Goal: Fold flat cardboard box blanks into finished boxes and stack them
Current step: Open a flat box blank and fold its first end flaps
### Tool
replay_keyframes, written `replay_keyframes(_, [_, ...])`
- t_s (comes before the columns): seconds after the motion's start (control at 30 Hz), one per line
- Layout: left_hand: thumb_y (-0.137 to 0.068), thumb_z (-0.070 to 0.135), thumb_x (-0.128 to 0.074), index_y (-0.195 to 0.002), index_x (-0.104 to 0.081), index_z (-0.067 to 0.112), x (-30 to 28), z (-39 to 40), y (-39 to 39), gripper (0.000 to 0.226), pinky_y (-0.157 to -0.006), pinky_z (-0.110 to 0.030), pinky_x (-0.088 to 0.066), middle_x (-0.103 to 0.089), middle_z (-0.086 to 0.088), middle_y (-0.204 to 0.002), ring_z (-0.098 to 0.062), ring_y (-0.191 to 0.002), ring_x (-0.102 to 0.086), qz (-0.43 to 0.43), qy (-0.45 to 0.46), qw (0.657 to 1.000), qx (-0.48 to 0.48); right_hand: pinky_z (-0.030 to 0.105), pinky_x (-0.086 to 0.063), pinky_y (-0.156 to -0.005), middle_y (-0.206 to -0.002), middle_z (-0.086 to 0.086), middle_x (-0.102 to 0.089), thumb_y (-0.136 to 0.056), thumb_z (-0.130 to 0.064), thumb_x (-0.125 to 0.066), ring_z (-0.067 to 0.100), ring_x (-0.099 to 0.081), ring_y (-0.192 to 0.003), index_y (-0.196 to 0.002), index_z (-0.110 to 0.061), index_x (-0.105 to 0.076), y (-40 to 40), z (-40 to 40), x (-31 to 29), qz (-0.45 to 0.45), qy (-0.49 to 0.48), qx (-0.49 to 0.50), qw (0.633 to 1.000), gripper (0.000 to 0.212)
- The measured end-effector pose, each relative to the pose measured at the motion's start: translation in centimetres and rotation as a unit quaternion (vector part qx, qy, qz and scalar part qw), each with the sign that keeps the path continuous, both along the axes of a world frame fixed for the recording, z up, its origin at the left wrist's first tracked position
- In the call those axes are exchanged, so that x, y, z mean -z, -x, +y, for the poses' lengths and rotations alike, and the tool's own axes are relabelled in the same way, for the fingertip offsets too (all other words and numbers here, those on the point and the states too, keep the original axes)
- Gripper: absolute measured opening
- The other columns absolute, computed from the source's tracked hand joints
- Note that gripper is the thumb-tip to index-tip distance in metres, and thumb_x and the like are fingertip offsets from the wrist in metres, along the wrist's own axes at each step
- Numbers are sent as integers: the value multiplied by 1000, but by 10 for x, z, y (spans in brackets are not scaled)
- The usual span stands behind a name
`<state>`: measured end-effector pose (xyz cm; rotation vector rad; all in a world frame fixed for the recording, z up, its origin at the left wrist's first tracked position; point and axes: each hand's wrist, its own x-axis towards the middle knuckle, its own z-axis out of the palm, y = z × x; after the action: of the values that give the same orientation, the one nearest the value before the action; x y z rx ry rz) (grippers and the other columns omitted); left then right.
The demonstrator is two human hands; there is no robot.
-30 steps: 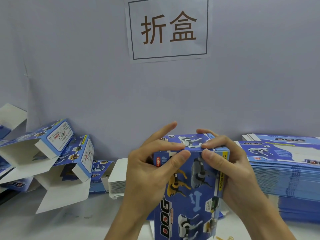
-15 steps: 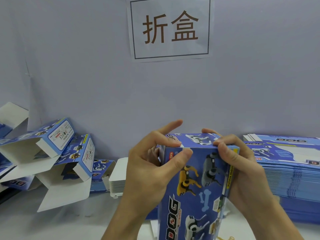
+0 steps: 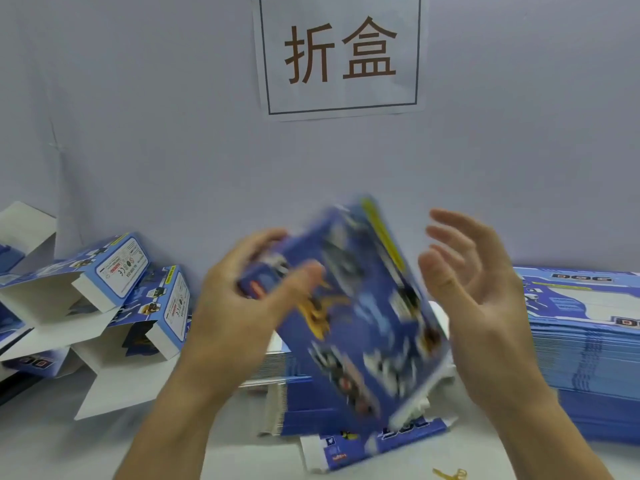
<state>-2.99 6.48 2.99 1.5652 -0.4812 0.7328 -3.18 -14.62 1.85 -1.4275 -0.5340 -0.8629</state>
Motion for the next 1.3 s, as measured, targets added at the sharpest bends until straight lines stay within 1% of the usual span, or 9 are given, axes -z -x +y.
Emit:
replay_keyframes(0.1, [-80, 52, -73, -132, -53, 16, 10, 4, -19, 67, -67, -31, -60, -70, -6, -99, -13, -74, -70, 36, 324, 945, 2, 21, -44, -65, -79, -13, -65, -89, -40, -63, 3, -59, -72, -91, -33, -64, 0, 4, -2, -22, -17, 162, 986, 7])
replay_keyframes(0.2, [-80, 45, -69, -122, -47, 11, 21, -9, -27, 58, -81, -45, -61, -56, -11, -83, -21, -71, -62, 105, 423, 898, 58, 29, -49, -61, -72, -7, -71, -85, -66, -58, 6, -66, -60, -99, -27, -69, -4, 12, 3, 166, 40, 43, 984, 42])
replay_keyframes(0.3, [-65, 30, -83, -119, -46, 25, 32, -36, -25, 66, -84, -55, -59, -63, -11, -84, -29, -81, -68, 161, 381, 898, 150, 44, -61, -71, -92, -6, -77, -61, -72, -62, 22, -75, -89, -127, -31, -54, -11, 24, 14, 303, -101, -138, 938, 78])
replay_keyframes(0.43, [-50, 52, -84, -130, -34, 50, 43, -51, -19, 95, -88, -43, -57, -71, 17, -91, -12, -92, -73, 209, 100, 958, 171, 41, -62, -69, -117, 3, -74, -89, -38, -70, 26, -73, -101, -137, -26, -50, -19, 5, 16, 136, -330, -94, 929, 54])
replay_keyframes(0.6, [-58, 67, -70, -135, -45, 46, 33, -28, -24, 84, -96, -38, -51, -65, 18, -114, -3, -109, -63, 167, 100, 979, 64, 37, -63, -71, -112, -5, -75, -70, -41, -87, 20, -75, -96, -140, -43, -41, -20, -25, 20, 132, -130, -67, 980, 84])
replay_keyframes(0.77, [-61, 74, -71, -133, -28, 72, 34, -18, -22, 84, -101, -39, -48, -60, 25, -131, -7, -128, -54, 161, 41, 980, 109, 31, -61, -78, -122, -13, -70, -72, -42, -85, 14, -72, -105, -146, -60, -24, -18, -5, 31, 163, 90, -174, 967, 98])
replay_keyframes(1.0, [-85, 36, -75, -130, -50, 56, 47, -31, -24, 55, -80, -42, -61, -68, 5, -125, -24, -111, -69, 63, 59, 986, 146, 40, -63, -76, -119, -15, -69, -73, -35, -87, 20, -73, -101, -134, -74, -28, -20, -7, 35, 189, 112, -157, 963, 94])
replay_keyframes(1.17, [-78, 51, -74, -106, -59, 31, 49, -49, -19, 38, -69, -42, -61, -68, -13, -90, -27, -88, -72, 70, 107, 981, 146, 12, -55, -74, -116, -6, -75, -104, -15, -52, 7, -69, -105, -136, -29, -54, -31, 3, 19, 179, 40, -152, 971, 35])
replay_keyframes(1.3, [-75, 72, -54, -89, -60, 20, 43, -51, -16, 54, -72, -51, -57, -59, -19, -84, -38, -77, -60, 103, 139, 979, 109, 35, -59, -64, -80, 9, -74, -96, -57, -39, 21, -73, -70, -87, -30, -71, -17, 11, 22, 184, -43, -147, 971, 42])
